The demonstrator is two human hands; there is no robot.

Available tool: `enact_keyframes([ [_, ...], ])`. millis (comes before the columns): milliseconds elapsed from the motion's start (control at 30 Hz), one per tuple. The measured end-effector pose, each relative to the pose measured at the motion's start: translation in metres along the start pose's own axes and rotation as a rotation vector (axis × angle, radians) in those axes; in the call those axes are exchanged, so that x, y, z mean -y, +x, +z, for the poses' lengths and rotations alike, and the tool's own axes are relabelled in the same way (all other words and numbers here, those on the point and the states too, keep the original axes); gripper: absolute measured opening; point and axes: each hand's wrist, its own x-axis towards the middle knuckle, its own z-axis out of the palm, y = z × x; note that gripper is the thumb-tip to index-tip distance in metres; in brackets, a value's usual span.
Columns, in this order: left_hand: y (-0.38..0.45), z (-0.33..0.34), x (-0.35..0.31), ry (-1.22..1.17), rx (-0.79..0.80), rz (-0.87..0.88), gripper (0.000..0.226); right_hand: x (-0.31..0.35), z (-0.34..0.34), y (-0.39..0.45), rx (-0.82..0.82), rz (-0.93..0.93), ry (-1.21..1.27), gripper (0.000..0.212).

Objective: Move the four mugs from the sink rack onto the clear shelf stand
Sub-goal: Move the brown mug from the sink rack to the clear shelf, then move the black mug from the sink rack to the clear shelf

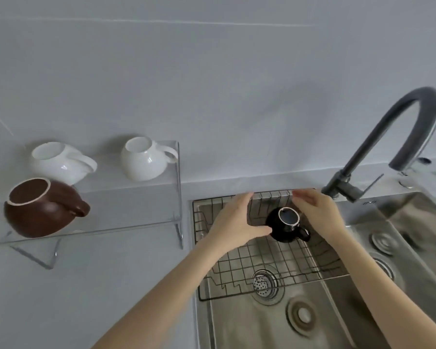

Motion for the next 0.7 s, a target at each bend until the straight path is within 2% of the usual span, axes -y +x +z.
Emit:
enact_keyframes([
  [100,0.034,0.041,0.009,0.017,0.218,-0.158,0.099,-0.043,-0.007,0.012,0.003,0.109,-0.069,0.030],
  [200,0.059,0.073,0.016,-0.009,0.290,-0.216,0.095,-0.078,-0.003,0.020,0.061,0.193,-0.138,0.040],
  [300,0.083,0.099,0.024,-0.043,0.285,-0.223,0.083,-0.106,0.004,0.032,0.117,0.244,-0.204,0.048],
  [400,0.099,0.119,0.034,-0.062,0.238,-0.203,0.083,-0.126,0.012,0.040,0.139,0.287,-0.226,0.046],
  [533,0.120,0.139,0.046,-0.081,0.222,-0.175,0.086,-0.146,0.017,0.048,0.095,0.300,-0.225,0.030],
  [700,0.131,0.145,0.054,-0.094,0.157,-0.187,0.080,-0.153,0.017,0.047,0.008,0.277,-0.146,0.012],
])
